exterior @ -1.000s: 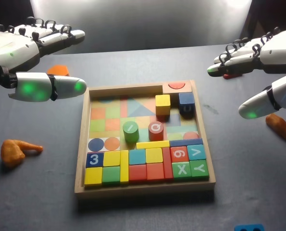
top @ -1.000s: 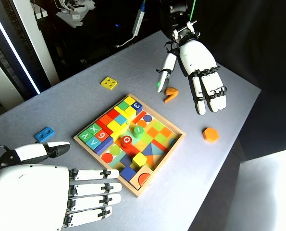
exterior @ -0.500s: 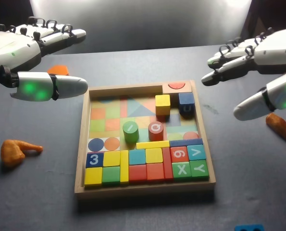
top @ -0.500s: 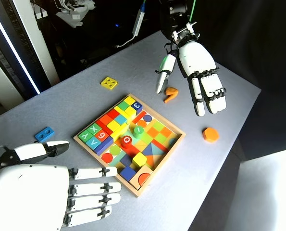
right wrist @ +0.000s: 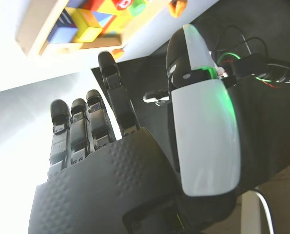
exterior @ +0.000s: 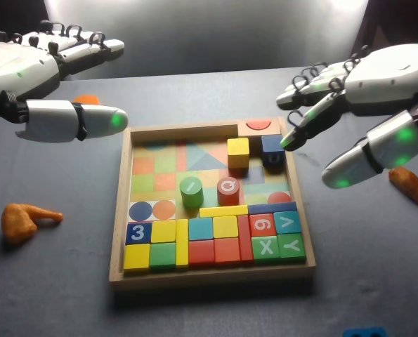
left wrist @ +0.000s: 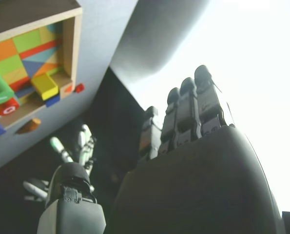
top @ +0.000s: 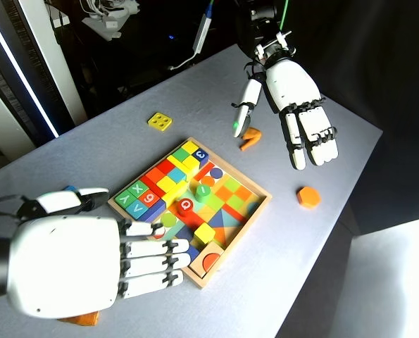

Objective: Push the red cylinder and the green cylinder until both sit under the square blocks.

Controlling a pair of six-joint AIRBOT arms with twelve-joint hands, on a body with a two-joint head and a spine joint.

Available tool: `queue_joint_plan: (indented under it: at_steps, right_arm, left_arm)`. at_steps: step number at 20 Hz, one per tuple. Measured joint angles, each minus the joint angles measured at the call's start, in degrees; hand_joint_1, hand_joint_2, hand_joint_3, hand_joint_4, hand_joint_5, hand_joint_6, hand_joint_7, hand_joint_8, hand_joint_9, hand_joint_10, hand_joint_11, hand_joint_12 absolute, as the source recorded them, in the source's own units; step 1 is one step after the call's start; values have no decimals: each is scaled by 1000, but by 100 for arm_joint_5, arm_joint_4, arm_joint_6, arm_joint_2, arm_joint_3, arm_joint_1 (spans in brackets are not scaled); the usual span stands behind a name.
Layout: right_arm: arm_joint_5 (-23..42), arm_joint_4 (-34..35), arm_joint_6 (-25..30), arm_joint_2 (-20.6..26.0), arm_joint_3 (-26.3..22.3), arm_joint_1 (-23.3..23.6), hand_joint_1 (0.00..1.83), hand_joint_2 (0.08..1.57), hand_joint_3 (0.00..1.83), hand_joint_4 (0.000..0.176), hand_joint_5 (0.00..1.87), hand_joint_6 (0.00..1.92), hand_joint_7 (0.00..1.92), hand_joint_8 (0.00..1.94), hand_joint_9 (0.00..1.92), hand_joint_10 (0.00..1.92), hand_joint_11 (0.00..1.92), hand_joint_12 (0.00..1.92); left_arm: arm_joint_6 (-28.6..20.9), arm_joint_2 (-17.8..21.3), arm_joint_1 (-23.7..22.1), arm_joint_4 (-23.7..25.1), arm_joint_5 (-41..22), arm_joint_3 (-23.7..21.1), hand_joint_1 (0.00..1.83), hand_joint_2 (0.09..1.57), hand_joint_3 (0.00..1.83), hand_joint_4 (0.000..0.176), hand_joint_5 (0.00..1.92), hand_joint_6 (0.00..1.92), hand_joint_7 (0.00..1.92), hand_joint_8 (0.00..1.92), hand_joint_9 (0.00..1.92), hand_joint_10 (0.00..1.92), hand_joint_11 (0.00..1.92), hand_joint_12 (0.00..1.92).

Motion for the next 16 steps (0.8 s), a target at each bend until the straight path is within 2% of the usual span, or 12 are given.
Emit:
queue_joint_plan:
  at_steps: [2,3,4,5,6,8,9,10,13,14,15,16]
  right_arm:
    - [39,-55,2,-68,0,0,265,1052,0,126,508,2,47,1,0,0,0,345]
    - [57,-87,2,-98,0,0,274,1053,0,125,504,1,53,1,0,0,0,246]
    - [59,-87,2,-118,0,0,257,1055,1,123,486,5,34,5,0,0,0,113]
    - [83,-96,2,-162,28,0,250,1054,0,121,488,4,38,4,0,0,0,65]
    - [79,-125,2,-190,37,0,228,1047,0,128,491,2,35,1,0,0,0,12]
    - [114,-149,2,-332,116,0,235,1031,0,140,498,4,38,2,0,0,0,0]
    - [120,-151,2,-404,144,0,237,1031,0,139,500,4,38,2,0,0,0,0]
    - [142,-181,2,-463,173,0,216,1030,0,147,501,4,41,3,0,0,1,0]
    - [166,-348,61,-590,247,0,182,1029,0,150,503,3,37,0,0,0,0,0]
    - [162,-393,85,-616,260,0,179,1028,0,153,498,1,34,0,0,0,0,0]
    - [166,-431,98,-645,269,0,162,1027,0,161,487,0,32,0,0,0,0,0]
    - [166,-446,105,-660,271,0,154,1031,0,162,474,0,20,0,0,0,0,0]
  left_arm:
    - [-2,-4,-7,11,22,2,0,1041,0,176,18,1,0,0,0,0,0,228]
    - [-2,-4,-26,24,44,28,0,1051,1,176,21,1,0,0,0,0,0,139]
    - [-4,-7,-35,-7,63,44,0,1056,0,176,21,0,0,0,0,0,0,174]
    - [-4,-31,-35,-15,68,87,0,1061,1,176,20,0,0,0,0,0,0,121]
    - [-2,-42,-35,-11,92,101,0,1060,0,176,19,0,0,0,0,0,0,110]
    - [-2,-94,-42,-2,142,109,0,1070,2,176,8,3,0,0,0,0,0,58]
    - [-2,-111,-61,7,173,116,0,1070,0,172,10,2,0,0,0,0,0,156]
    - [-2,-125,-66,0,181,127,0,1066,0,175,17,2,0,0,0,0,0,126]
    - [-4,-129,-66,-33,208,181,0,1080,4,176,9,0,0,0,0,0,0,53]
    - [-2,-129,-68,-37,216,186,0,1083,5,176,8,0,0,0,0,0,0,52]
    - [-2,-133,-66,-31,219,186,0,1083,0,176,4,0,0,0,0,0,0,142]
    - [-2,-140,-68,-33,221,186,0,1091,0,176,6,0,0,0,0,0,0,92]
